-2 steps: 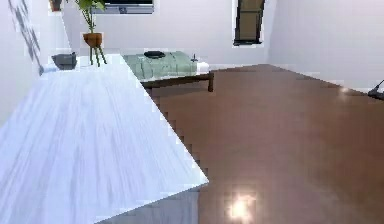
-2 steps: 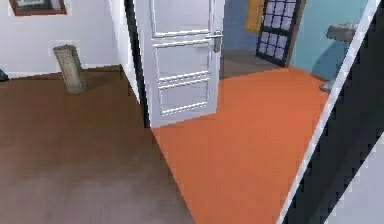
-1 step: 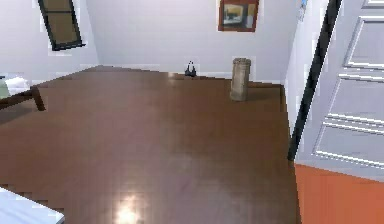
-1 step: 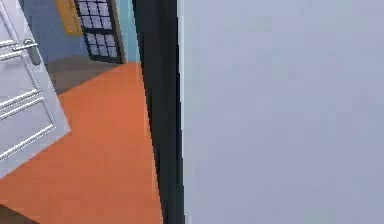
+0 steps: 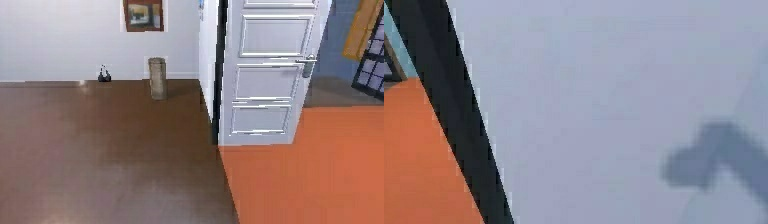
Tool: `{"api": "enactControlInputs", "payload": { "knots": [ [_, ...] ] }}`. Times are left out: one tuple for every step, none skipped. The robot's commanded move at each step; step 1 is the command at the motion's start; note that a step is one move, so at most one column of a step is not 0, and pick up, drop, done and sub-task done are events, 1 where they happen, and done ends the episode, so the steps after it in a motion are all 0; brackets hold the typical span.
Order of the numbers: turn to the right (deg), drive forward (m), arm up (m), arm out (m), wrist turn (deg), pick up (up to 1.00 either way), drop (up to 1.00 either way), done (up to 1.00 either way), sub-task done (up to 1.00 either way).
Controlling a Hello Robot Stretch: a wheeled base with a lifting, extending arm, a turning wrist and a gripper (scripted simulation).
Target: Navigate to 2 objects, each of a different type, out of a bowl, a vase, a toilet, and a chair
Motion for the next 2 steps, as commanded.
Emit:
{"api": "enactControlInputs", "payload": {
  "knots": [
    [0.0, 0.55, 0.0, 0.0, 0.0, 0.0, 0.0, 0.0, 0.0],
    [-45.0, 0.0, 0.0, 0.0, 0.0, 0.0, 0.0, 0.0, 0.0]
  ]
}}
